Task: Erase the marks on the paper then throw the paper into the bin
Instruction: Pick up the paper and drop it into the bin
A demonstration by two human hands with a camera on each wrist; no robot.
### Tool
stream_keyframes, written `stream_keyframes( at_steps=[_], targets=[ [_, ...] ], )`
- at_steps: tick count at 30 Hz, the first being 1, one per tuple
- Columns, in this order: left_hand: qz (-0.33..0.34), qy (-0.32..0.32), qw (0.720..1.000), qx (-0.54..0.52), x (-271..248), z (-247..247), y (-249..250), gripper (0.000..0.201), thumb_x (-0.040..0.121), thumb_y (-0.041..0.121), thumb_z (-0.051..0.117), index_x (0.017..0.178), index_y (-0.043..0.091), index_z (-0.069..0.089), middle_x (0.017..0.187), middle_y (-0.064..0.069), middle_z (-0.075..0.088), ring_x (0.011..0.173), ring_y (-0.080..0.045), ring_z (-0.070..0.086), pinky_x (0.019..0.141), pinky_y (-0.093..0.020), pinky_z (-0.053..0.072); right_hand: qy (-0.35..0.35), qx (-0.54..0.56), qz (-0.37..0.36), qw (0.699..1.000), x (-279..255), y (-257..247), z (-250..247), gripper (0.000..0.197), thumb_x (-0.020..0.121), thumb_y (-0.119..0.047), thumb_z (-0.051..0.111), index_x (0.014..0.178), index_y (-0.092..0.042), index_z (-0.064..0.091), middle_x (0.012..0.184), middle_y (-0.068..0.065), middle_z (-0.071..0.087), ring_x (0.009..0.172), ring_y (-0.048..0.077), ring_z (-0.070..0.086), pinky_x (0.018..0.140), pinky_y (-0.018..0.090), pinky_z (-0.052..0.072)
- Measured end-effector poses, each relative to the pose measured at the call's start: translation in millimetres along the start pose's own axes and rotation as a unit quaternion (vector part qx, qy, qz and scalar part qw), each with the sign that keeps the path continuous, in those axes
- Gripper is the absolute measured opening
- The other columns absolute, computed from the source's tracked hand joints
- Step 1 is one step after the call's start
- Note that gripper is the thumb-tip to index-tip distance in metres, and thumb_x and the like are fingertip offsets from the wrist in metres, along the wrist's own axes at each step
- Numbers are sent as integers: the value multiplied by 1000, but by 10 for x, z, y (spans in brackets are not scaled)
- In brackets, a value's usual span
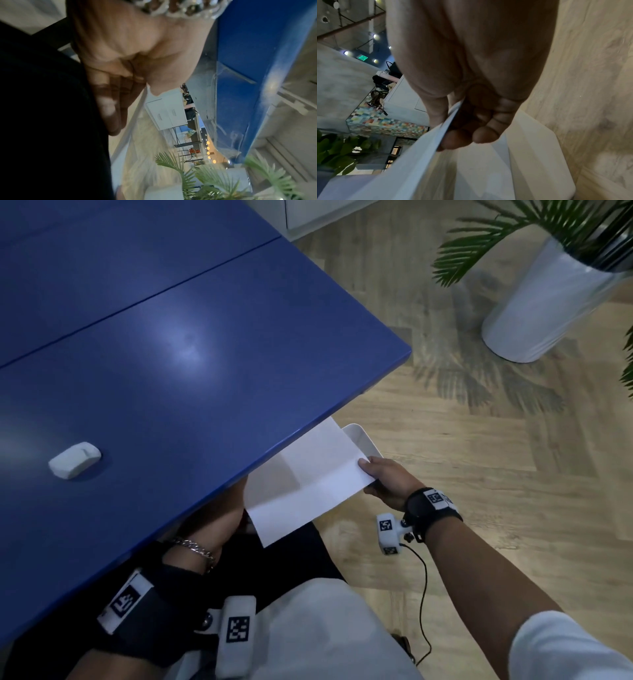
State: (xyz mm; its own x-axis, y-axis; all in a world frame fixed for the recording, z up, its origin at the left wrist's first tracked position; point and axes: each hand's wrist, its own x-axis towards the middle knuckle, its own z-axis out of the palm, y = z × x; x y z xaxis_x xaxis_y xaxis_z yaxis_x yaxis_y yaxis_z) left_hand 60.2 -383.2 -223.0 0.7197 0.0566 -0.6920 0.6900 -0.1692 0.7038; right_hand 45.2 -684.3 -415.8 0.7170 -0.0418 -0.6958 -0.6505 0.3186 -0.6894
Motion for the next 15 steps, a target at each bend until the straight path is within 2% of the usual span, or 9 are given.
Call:
stream_keyframes(
  at_steps=[2, 3, 5, 6, 9, 10, 12, 13, 15],
  targets=[
    [15, 13, 999, 30, 13, -55, 17, 39, 115, 22, 39, 76, 27, 44, 85, -4, 60, 53, 1, 59, 52, -4, 43, 17, -65, 3, 998, 41, -10, -6, 23, 106, -18, 61, 112, 1, 72, 97, 12, 71, 73, 20, 64, 62, 27, 52],
    [19, 8, 998, 62, 48, -86, -1, 37, 115, 24, 39, 79, 24, 49, 80, -6, 65, 53, -2, 59, 52, -6, 46, 39, -104, 2, 994, 76, -9, -7, 24, 105, -16, 62, 109, 6, 71, 96, 16, 65, 68, 21, 60, 60, 29, 49],
    [9, -20, 991, 129, 52, -137, -11, 36, 113, 27, 44, 82, 16, 58, 62, -4, 69, 55, -16, 64, 70, -25, 59, 77, -152, -2, 985, 139, -7, 26, 23, 104, -13, 62, 100, 8, 70, 94, 18, 60, 61, 22, 54, 57, 30, 46],
    [0, -32, 990, 134, 69, -159, -21, 33, 112, 23, 47, 84, 14, 60, 63, -4, 71, 57, -17, 67, 73, -29, 61, 82, -160, -3, 984, 164, -2, 48, 21, 104, -14, 62, 99, 4, 71, 93, 18, 60, 61, 22, 53, 57, 31, 45],
    [3, -72, 990, 122, 38, -187, 1, 20, 108, 10, 55, 92, 16, 65, 90, -8, 76, 62, -8, 72, 57, -21, 60, 41, -163, 22, 985, 179, -2, 54, 27, 105, -20, 62, 110, 5, 72, 93, 16, 58, 64, 23, 49, 58, 33, 41],
    [2, -75, 990, 121, 25, -183, 16, 20, 107, 12, 57, 89, 18, 63, 83, -3, 77, 57, -4, 70, 53, -18, 57, 20, -172, 37, 984, 154, -17, 46, 26, 105, -21, 63, 111, 2, 73, 94, 16, 59, 66, 23, 50, 60, 33, 42],
    [7, -80, 992, 99, 14, -173, 48, 28, 108, 15, 56, 81, 21, 54, 61, 8, 70, 44, 1, 64, 45, -15, 52, 11, -243, 47, 969, 76, -88, 58, 17, 103, -23, 65, 109, -11, 75, 107, 15, 70, 80, 27, 62, 73, 39, 54],
    [12, -82, 993, 88, 2, -157, 60, 30, 109, 15, 54, 80, 21, 52, 62, 9, 66, 41, 2, 62, 43, -14, 50, 25, -327, 30, 944, 23, -148, 96, 20, 101, -25, 66, 117, -14, 74, 122, 14, 72, 97, 29, 67, 87, 42, 56],
    [17, -75, 993, 88, 11, -100, 63, 27, 110, 18, 52, 83, 20, 54, 76, 6, 63, 47, -1, 65, 48, -16, 54, 92, -494, -63, 862, -85, -271, 283, 46, 102, -32, 64, 145, -15, 58, 149, 9, 60, 129, 29, 62, 105, 36, 48]
  ],
)
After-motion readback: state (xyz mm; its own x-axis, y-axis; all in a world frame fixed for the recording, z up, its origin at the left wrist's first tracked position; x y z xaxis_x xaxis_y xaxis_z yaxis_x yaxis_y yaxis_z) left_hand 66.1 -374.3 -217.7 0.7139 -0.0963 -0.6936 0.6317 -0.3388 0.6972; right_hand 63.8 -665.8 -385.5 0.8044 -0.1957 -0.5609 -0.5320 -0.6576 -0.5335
